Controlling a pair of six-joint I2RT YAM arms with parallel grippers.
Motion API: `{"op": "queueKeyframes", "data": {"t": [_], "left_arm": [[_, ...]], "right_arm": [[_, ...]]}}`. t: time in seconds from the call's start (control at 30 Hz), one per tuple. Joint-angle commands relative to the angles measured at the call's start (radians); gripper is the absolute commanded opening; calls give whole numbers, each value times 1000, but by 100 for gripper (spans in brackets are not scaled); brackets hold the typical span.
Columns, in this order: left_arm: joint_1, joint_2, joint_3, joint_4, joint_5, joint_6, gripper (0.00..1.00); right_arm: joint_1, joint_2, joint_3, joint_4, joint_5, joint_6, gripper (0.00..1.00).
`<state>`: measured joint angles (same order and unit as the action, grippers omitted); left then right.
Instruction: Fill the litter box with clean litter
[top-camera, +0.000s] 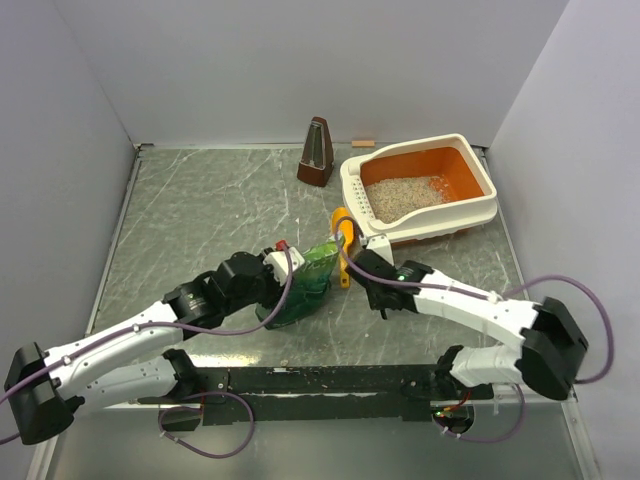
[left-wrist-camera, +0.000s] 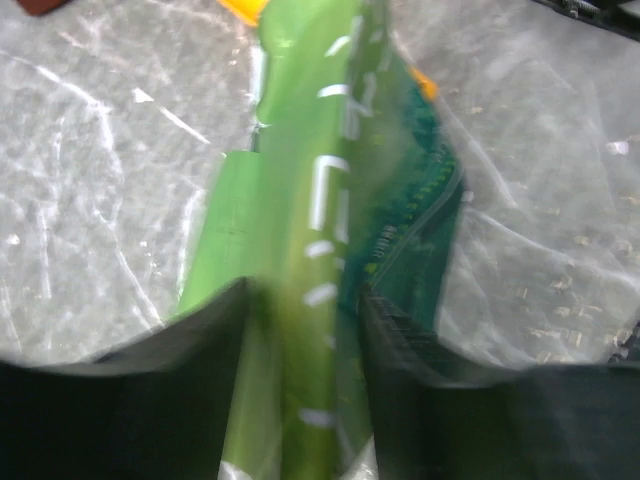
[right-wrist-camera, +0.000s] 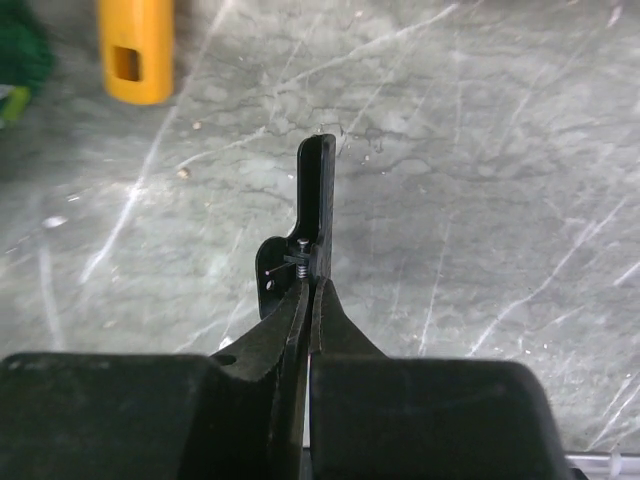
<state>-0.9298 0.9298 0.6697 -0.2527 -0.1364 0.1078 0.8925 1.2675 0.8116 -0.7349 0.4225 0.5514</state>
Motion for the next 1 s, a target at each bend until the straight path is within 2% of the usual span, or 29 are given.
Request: {"op": "queueKeyframes", "data": {"t": [0.0,0.17,0.3,0.5,0.63,0.83,0.97], "left_arm": [[-4,-45,103,-68,98,-10,59],[-4,-85,267,-160,127,-51,62],[-4,-118,399,-172,187,-143,65],[-3,-160,387,-31,329,-279,67],[0,-164,350,104,440,-420,68],[8,-131,363,176,506,-585,61],[20,-158,334,278,521,-681,62]], "right_arm": [[6,-152,61,-78,-13,-48,0],[3,-302,161,-92,-105,-152,0],[0,-373,242,-29,-330,-228,0],[0,-440,290,142,-686,-252,0],[0,-464,314,235,-849,-246,0],[2,-520,345,357,-972,-237,0],[2,-548,374,397,-1002,-243,0]]}}
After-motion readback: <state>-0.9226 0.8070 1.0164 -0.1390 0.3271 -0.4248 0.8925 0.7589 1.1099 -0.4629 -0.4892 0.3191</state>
